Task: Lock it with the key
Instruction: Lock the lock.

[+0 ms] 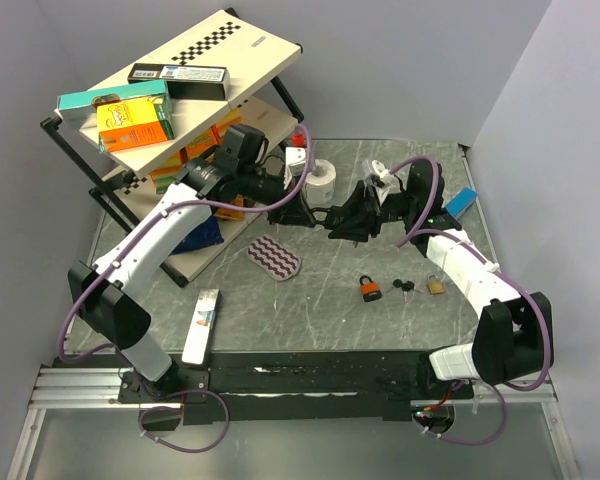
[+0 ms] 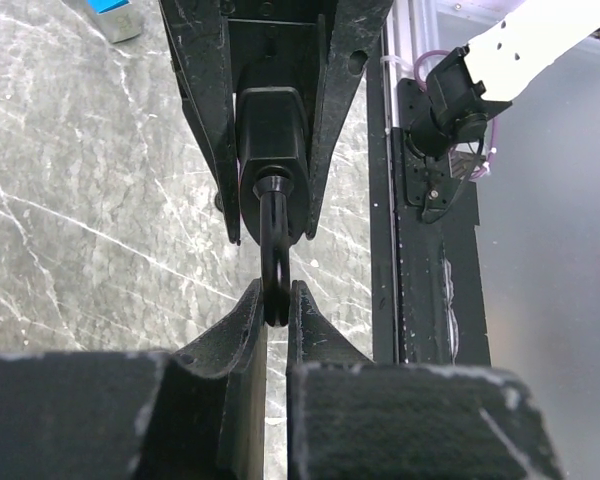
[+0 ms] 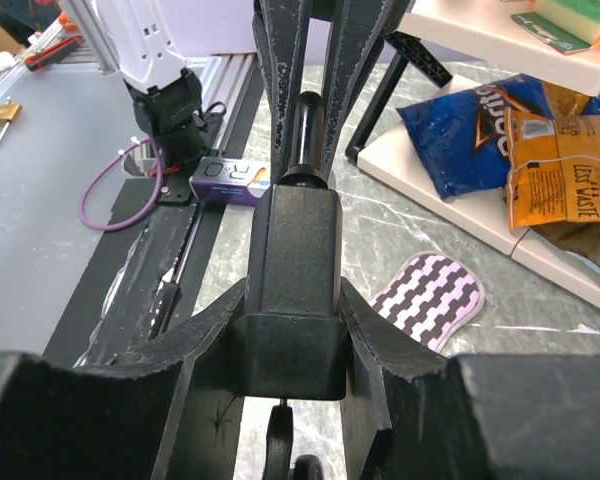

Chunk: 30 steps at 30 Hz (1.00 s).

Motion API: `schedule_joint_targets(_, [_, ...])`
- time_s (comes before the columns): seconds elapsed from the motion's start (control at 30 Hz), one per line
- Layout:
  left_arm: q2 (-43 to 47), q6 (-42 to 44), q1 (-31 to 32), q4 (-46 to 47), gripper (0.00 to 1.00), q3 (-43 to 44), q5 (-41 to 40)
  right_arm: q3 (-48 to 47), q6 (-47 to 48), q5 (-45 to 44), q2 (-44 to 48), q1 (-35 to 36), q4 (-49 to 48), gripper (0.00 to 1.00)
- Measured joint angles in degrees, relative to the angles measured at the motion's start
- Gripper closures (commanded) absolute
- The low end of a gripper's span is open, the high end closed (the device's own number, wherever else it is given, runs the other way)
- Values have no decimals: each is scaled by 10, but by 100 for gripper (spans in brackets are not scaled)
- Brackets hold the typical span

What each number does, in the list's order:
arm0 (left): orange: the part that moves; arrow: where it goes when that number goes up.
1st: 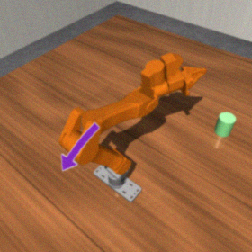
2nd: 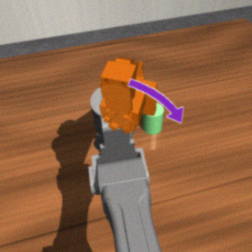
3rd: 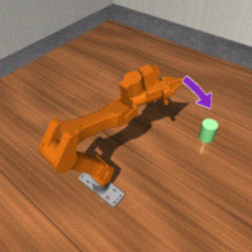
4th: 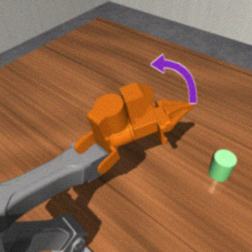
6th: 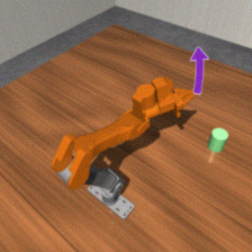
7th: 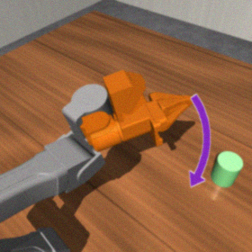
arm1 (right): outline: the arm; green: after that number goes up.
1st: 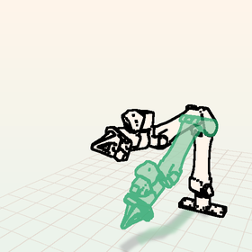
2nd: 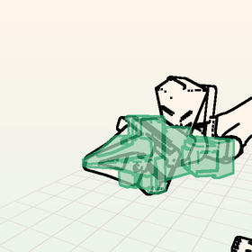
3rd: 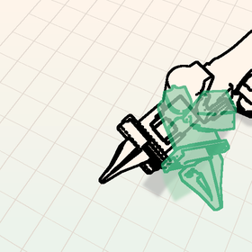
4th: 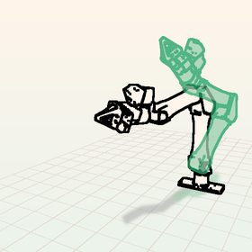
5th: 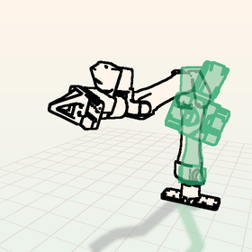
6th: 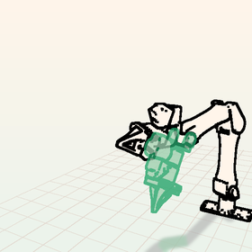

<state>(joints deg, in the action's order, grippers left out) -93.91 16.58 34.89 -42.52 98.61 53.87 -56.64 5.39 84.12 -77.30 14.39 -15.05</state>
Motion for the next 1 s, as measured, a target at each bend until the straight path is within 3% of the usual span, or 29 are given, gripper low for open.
schedule_joint_targets(0.63, [12, -14, 0, 15, 99, -38, 16, 0, -12, 22, -18, 17, -9, 100])
schedule_joint_targets(0.8, [14, -12, 0, 11, 98, -47, 16, 0, 53, 14, -17, 17, 69, 100])
schedule_joint_targets(1.0, [24, -24, -5, 54, 83, -92, 16, -14, 162, -18, -10, 14, 210, 100])
